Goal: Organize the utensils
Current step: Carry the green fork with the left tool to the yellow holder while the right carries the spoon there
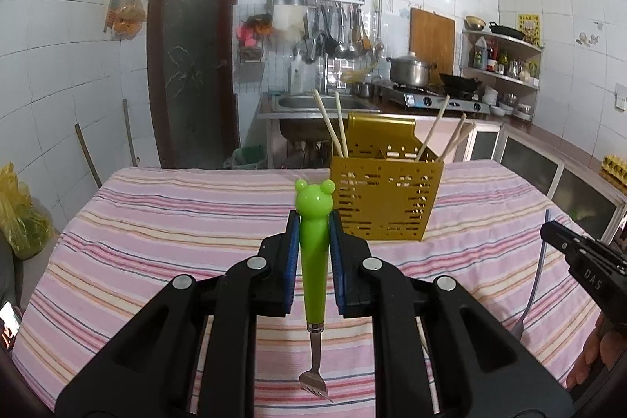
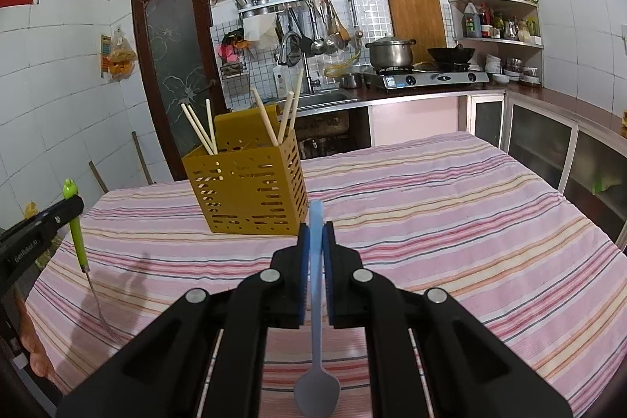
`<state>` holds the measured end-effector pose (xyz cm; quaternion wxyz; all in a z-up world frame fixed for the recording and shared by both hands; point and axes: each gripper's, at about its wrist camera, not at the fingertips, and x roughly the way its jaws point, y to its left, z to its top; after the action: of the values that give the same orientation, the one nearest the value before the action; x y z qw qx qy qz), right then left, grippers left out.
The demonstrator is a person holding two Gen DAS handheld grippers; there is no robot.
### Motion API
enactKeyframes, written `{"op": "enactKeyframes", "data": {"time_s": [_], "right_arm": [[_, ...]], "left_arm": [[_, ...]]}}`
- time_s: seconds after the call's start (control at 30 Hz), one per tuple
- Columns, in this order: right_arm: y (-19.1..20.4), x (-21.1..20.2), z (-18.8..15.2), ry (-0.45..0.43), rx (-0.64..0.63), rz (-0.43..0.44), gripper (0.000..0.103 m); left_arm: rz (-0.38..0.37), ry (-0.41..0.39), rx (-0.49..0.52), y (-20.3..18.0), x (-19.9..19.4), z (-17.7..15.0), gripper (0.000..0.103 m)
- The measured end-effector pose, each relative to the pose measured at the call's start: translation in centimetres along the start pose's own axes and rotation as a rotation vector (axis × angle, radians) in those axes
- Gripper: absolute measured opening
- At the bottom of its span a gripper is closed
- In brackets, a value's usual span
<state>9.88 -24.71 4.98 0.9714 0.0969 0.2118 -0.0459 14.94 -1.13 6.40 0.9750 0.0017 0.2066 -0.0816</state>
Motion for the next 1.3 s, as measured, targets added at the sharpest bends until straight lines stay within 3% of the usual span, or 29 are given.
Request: {"op": "enactKeyframes", "data": {"time_s": [0.73,1.3], "right_arm": [[1.3,-0.5,1.1,-0.036,-0.039,-0.006,0.007],[4.1,-2.0,3.1,-0.125,-0.086,0.008,0.007]], "left_arm": [[-0.015,-0.071,-0.037,2.4,-0.6,1.7,0.014],[-0.023,-0.09,-0.035,3.0,-0.3,2.8,0.014]]}}
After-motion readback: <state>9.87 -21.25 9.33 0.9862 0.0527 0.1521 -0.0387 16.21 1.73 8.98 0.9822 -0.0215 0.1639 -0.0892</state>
